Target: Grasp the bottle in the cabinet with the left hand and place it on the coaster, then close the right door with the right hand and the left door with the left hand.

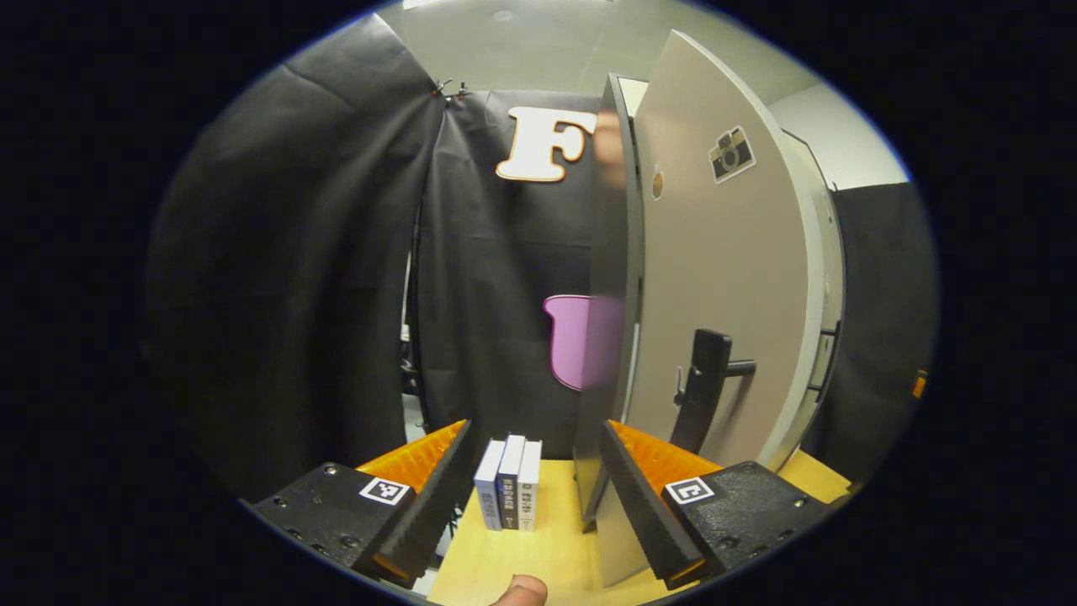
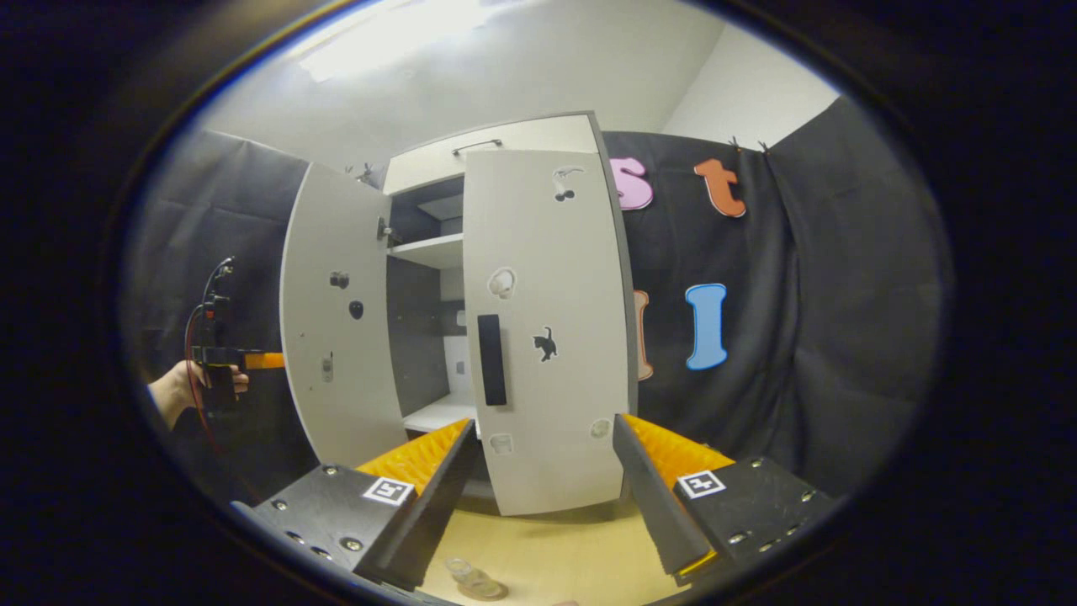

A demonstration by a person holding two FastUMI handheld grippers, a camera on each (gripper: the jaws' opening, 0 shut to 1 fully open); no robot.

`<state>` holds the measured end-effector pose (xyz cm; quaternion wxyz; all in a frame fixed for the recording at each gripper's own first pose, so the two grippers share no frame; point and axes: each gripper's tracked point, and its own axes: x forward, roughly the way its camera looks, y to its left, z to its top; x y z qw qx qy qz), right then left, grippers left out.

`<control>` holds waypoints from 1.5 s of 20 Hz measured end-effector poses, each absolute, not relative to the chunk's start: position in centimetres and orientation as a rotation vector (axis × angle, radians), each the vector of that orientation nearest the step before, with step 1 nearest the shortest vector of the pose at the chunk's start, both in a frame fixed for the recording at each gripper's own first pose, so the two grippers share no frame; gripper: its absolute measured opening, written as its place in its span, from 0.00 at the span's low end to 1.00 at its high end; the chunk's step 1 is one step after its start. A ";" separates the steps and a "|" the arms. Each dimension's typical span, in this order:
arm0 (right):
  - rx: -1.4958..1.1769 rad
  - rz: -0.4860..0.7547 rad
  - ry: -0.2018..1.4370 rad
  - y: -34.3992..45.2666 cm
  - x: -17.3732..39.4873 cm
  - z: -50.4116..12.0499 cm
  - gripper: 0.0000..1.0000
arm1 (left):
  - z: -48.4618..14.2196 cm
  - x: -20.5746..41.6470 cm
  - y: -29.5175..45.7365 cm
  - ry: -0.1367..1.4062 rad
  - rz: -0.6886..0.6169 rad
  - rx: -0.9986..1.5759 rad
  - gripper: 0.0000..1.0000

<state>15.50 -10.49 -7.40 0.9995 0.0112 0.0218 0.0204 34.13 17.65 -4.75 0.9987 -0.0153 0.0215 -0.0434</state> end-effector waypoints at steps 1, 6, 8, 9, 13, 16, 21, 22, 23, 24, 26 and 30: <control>0.055 0.050 0.042 -10.4 15.5 -7.5 0.98 | -5.1 33.9 16.5 0.060 -0.106 -0.029 0.94; 0.076 0.038 0.036 -11.6 15.9 -7.5 0.98 | -4.6 33.9 15.7 0.031 -0.053 0.000 0.91; 0.070 0.039 0.033 -11.6 16.3 -7.8 0.98 | -4.7 33.5 15.7 0.039 -0.043 -0.011 0.91; 0.064 0.037 0.032 -11.7 16.4 -7.9 0.98 | -4.7 33.6 15.7 0.040 -0.034 -0.003 0.91; 0.049 0.040 0.027 -11.3 16.8 -8.1 0.98 | -4.7 33.4 15.1 0.033 -0.017 -0.001 0.92; 0.036 0.051 0.000 -10.9 16.9 -7.5 0.98 | -4.6 33.3 14.0 0.032 -0.036 0.001 0.90; 0.036 0.061 -0.016 -10.8 16.3 -7.5 0.98 | -4.6 33.3 12.3 0.028 -0.056 0.005 0.93; 0.031 0.058 -0.014 -10.9 16.2 -7.6 0.98 | -4.6 33.2 12.1 0.030 -0.050 0.007 0.92; 0.024 0.057 -0.010 -10.8 16.0 -7.8 0.98 | -4.6 33.1 12.1 0.033 -0.046 0.015 0.92; 0.018 0.054 -0.010 -10.9 15.9 -7.9 0.98 | -4.4 33.1 12.0 0.030 -0.047 0.019 0.92; 0.015 0.056 -0.011 -10.7 15.6 -8.0 0.98 | -4.6 33.2 11.7 0.037 -0.048 0.004 0.91; 0.016 0.058 -0.009 -10.5 15.3 -8.2 0.98 | -4.5 33.2 11.0 0.038 -0.057 0.008 0.93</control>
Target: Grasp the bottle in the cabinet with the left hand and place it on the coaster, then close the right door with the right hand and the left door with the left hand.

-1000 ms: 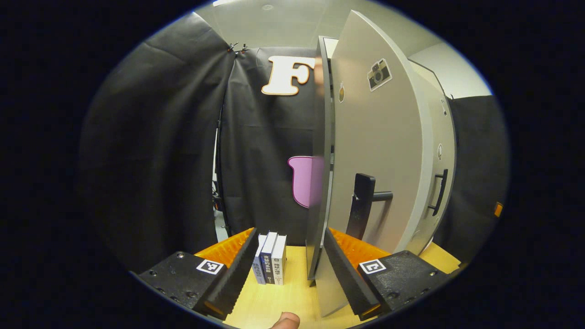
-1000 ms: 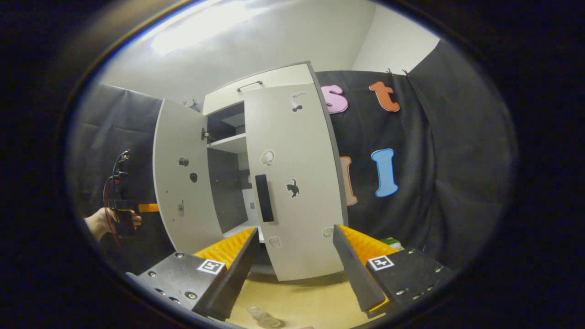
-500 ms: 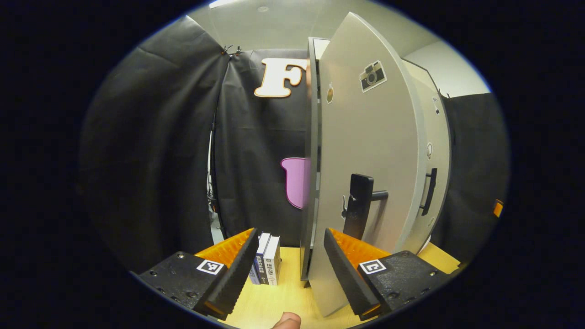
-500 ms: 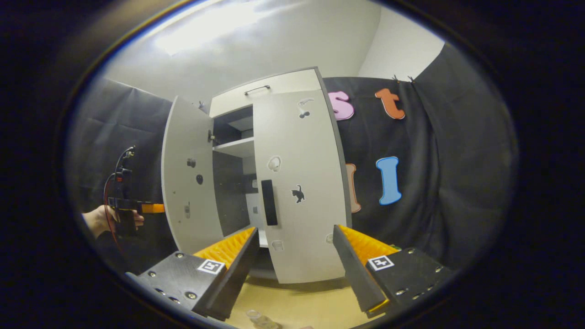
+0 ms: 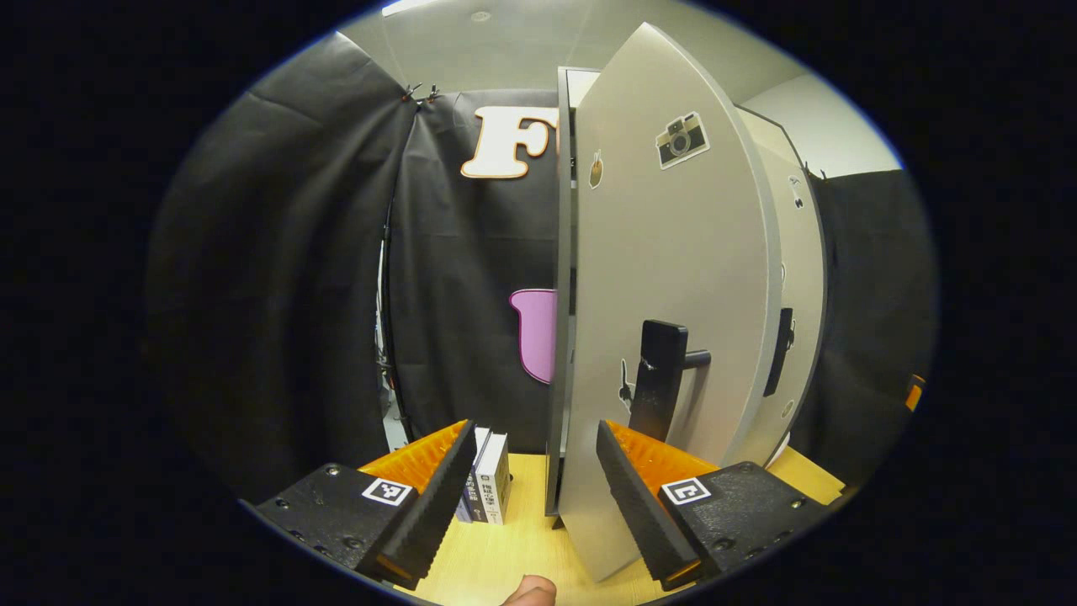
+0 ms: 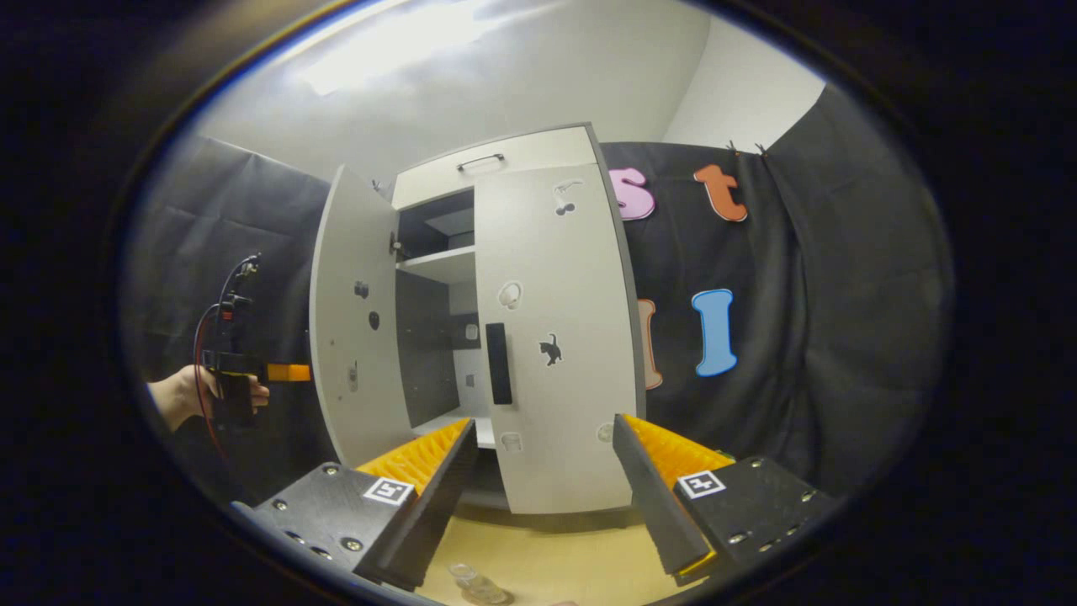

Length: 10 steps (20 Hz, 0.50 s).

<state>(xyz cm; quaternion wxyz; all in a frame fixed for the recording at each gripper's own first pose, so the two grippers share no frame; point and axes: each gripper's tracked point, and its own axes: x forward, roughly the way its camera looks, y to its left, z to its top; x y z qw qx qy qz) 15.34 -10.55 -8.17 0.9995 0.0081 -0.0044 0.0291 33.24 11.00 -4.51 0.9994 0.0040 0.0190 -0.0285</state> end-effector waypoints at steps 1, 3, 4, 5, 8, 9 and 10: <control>0.020 0.054 -0.007 -10.6 15.4 -8.2 0.98 | -4.5 33.3 10.8 0.038 -0.059 0.008 0.93; 0.027 0.057 -0.006 -10.6 15.6 -7.9 0.98 | -4.6 33.2 10.5 0.040 -0.059 0.004 0.92; 0.027 0.061 -0.007 -10.6 15.7 -7.8 0.98 | -4.5 33.2 10.5 0.039 -0.051 0.004 0.92; 0.027 0.059 -0.007 -10.6 15.8 -7.7 0.98 | -4.3 33.3 10.7 0.034 -0.038 0.002 0.92; 0.027 0.060 -0.014 -10.3 16.1 -7.2 0.98 | -4.0 33.4 10.8 0.032 -0.020 -0.005 0.92; 0.027 0.065 -0.017 -10.2 16.3 -7.0 0.98 | -3.9 33.4 10.7 0.031 -0.020 -0.005 0.92; 0.027 0.071 -0.019 -10.1 16.5 -7.0 0.98 | -3.8 33.5 10.6 0.031 -0.022 -0.006 0.92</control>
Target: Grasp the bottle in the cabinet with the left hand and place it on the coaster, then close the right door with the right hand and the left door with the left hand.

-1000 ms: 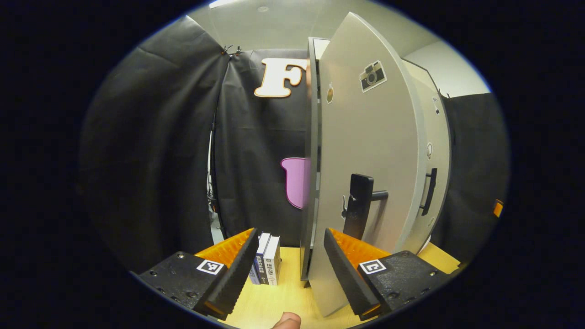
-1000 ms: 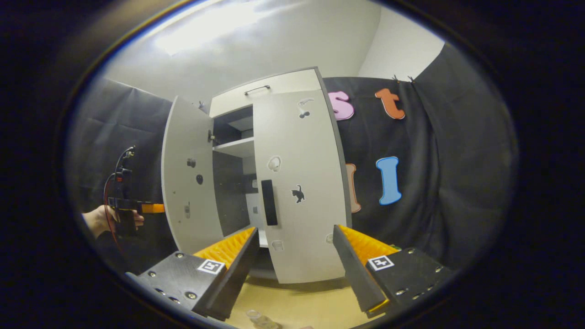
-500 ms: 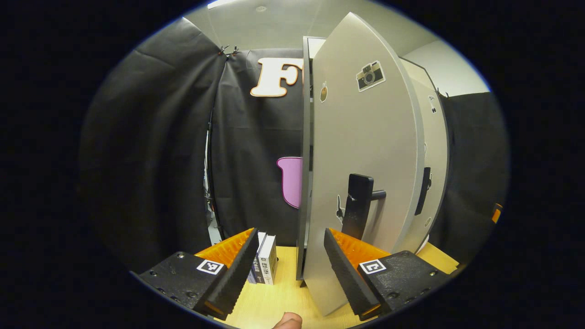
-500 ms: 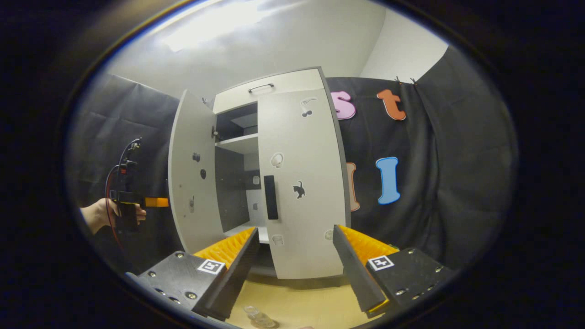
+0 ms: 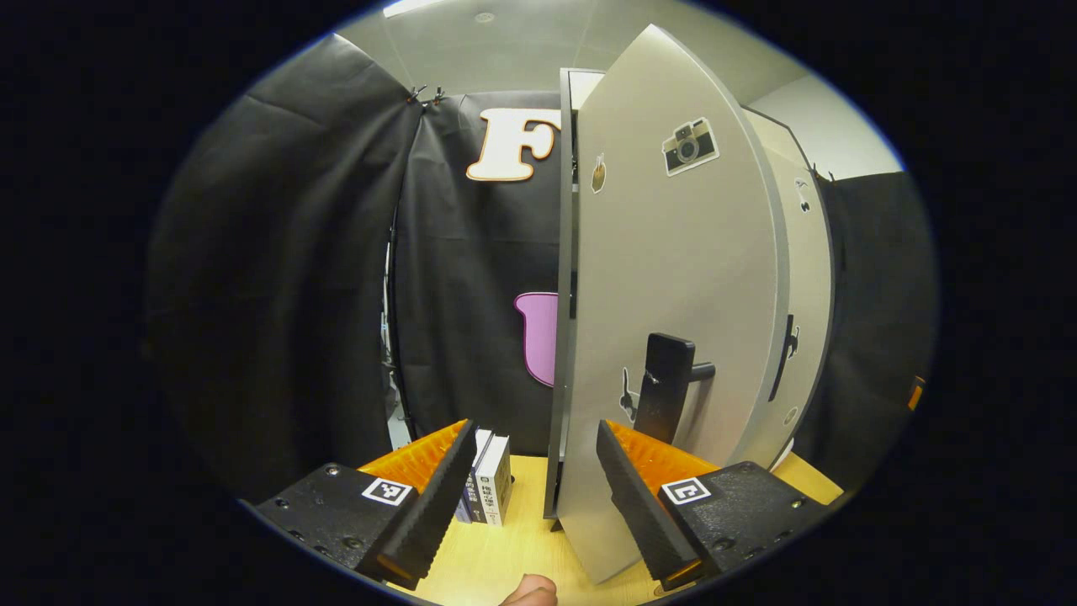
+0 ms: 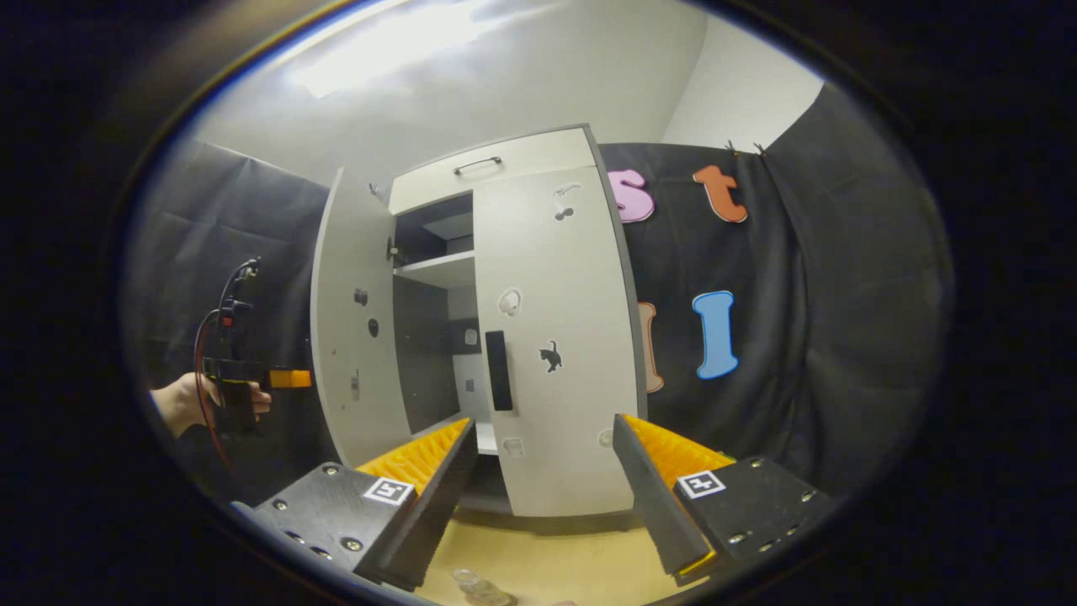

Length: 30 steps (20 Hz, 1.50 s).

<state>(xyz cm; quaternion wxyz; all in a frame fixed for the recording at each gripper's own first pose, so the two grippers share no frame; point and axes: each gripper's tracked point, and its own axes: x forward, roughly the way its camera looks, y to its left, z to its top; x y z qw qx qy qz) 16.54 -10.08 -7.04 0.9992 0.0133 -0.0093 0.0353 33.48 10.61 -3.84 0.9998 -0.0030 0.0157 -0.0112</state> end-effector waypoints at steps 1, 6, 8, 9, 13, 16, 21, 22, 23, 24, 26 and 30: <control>0.025 0.072 -0.020 -10.1 16.6 -7.1 0.98 | -3.9 33.5 10.5 0.033 -0.025 -0.005 0.90; 0.029 0.073 -0.050 -10.2 17.2 -6.9 0.98 | -3.8 33.7 8.8 0.035 -0.023 0.002 0.90; 0.028 0.063 -0.051 -10.5 17.4 -7.2 0.98 | -3.5 33.9 8.3 0.027 -0.014 0.009 0.92; 0.024 0.054 -0.050 -10.7 17.3 -7.4 0.98 | -3.5 33.9 8.1 0.028 -0.012 0.014 0.92; 0.013 0.027 -0.047 -11.4 16.9 -7.6 0.98 | -3.5 34.1 7.2 0.030 -0.012 0.023 0.93; 0.010 0.028 -0.056 -11.2 16.5 -6.9 0.98 | -3.2 34.2 6.9 0.026 -0.009 0.024 0.92; -0.016 0.021 -0.058 -10.9 16.0 -6.5 0.98 | -3.1 34.5 6.3 0.028 -0.013 0.015 0.91; -0.016 0.021 -0.057 -10.7 16.0 -6.4 0.98 | -3.0 34.6 6.1 0.025 -0.013 0.024 0.90; -0.015 0.017 -0.060 -10.7 15.9 -6.4 0.98 | -2.9 34.6 5.9 0.019 -0.015 0.035 0.90; -0.015 0.014 -0.063 -10.7 15.7 -6.3 0.98 | -2.8 34.8 5.6 0.017 -0.016 0.048 0.92; -0.014 0.006 -0.062 -10.6 15.5 -6.5 0.98 | -2.8 34.9 5.0 0.013 -0.023 0.063 0.92; -0.016 -0.028 -0.062 -11.0 14.9 -6.2 1.00 | -2.8 35.8 3.3 0.008 -0.059 0.054 0.91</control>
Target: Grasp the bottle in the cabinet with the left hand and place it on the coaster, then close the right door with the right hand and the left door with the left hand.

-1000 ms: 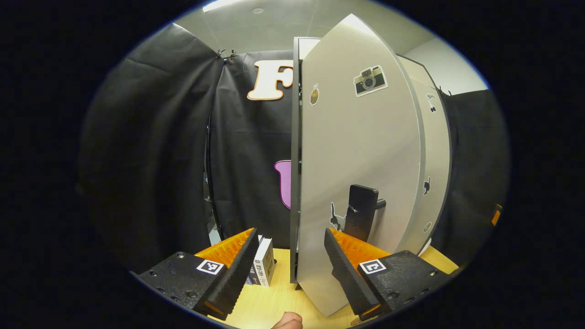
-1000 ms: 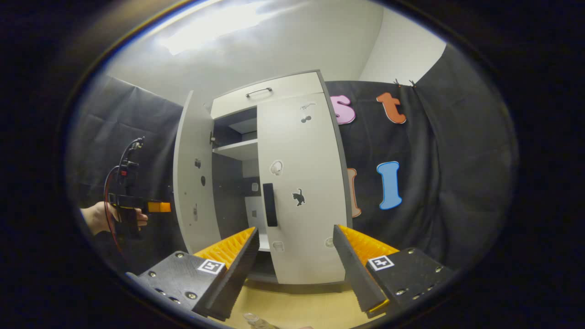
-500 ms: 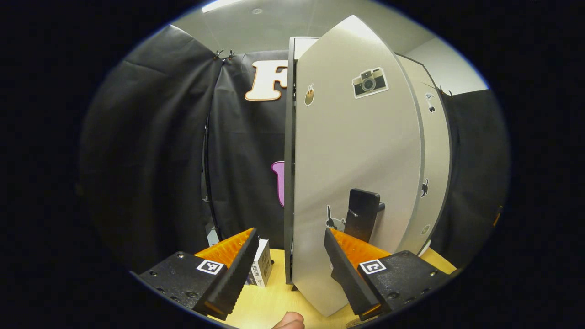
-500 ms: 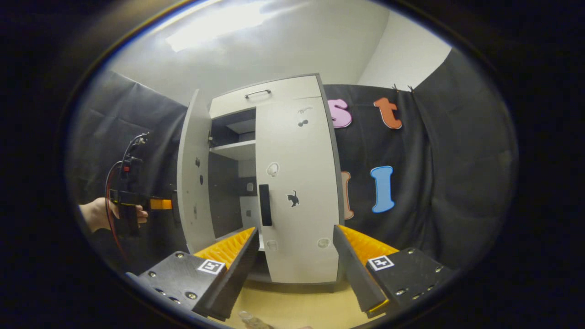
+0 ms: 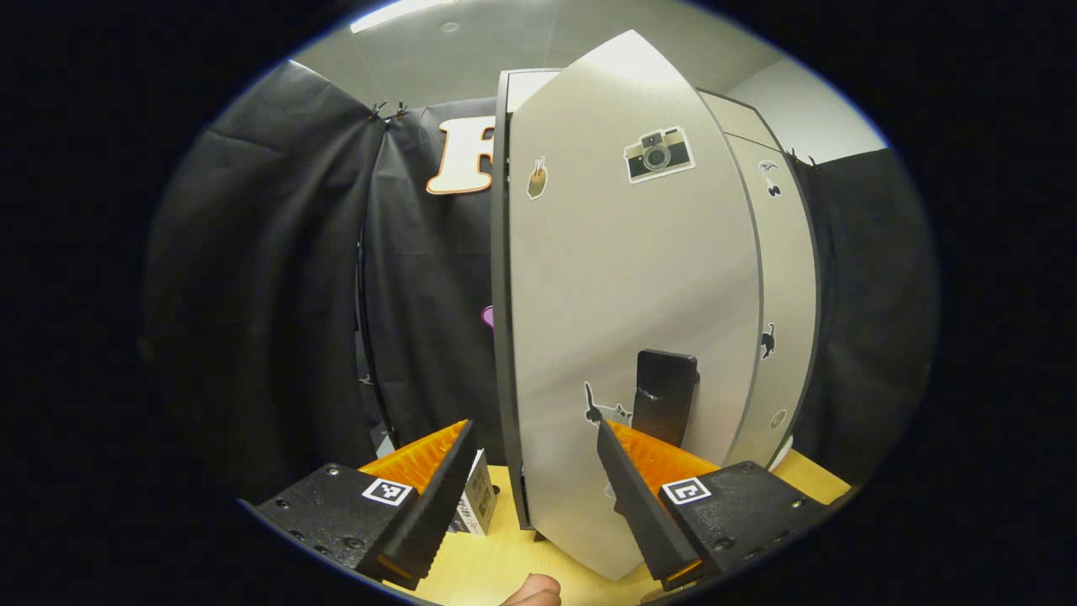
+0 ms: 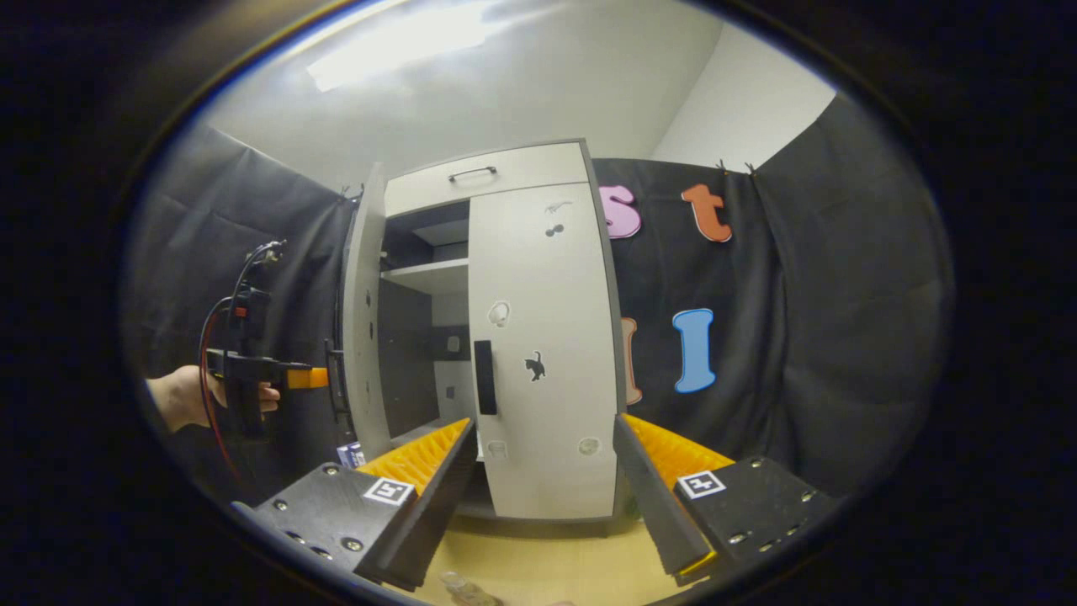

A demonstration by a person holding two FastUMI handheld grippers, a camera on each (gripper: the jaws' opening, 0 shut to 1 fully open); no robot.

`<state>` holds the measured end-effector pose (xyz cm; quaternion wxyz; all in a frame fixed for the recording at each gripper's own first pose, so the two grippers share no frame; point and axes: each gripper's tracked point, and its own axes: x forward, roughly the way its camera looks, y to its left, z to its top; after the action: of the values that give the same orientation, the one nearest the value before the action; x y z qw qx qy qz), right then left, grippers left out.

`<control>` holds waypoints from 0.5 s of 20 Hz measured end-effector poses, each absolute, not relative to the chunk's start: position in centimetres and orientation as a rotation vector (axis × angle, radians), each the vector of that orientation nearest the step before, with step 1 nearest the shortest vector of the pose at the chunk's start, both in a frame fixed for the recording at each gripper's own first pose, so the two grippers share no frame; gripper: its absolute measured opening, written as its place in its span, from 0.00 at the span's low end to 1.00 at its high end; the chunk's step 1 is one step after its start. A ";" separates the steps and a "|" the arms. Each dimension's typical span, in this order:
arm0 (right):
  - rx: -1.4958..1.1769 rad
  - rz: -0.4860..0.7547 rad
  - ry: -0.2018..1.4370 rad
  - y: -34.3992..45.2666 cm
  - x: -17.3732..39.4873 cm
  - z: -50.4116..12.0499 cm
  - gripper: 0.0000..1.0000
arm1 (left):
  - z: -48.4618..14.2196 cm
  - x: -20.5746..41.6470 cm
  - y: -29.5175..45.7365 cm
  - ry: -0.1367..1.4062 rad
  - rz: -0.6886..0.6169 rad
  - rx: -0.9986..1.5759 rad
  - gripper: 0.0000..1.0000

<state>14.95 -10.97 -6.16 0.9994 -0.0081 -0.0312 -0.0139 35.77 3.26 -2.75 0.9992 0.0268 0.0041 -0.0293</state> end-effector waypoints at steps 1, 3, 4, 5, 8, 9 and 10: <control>-0.011 -0.032 -0.063 -11.0 14.8 -6.0 0.98 | -2.9 36.0 2.7 0.011 -0.071 0.046 0.92; -0.007 -0.038 -0.062 -10.9 14.5 -5.9 0.98 | -3.0 36.2 1.7 0.013 -0.086 0.032 0.93; -0.009 -0.045 -0.062 -11.0 14.4 -5.8 0.98 | -2.9 36.2 1.4 0.009 -0.087 0.033 0.93; -0.011 -0.051 -0.060 -11.1 14.4 -5.7 0.98 | -2.7 36.3 1.0 0.003 -0.090 0.035 0.93; -0.017 -0.061 -0.060 -10.8 14.4 -5.4 0.98 | -2.4 35.7 0.2 -0.002 -0.107 0.039 0.92; -0.018 -0.061 -0.063 -10.6 14.5 -5.2 0.98 | -2.4 35.5 0.1 -0.002 -0.108 0.037 0.92; -0.018 -0.061 -0.064 -10.3 14.7 -5.0 0.98 | -2.5 35.1 -0.1 -0.001 -0.115 0.033 0.94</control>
<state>14.70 -10.34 -4.98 0.9990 -0.0091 -0.0320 -0.0303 35.07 -0.09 -2.48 0.9982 0.0164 -0.0006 -0.0575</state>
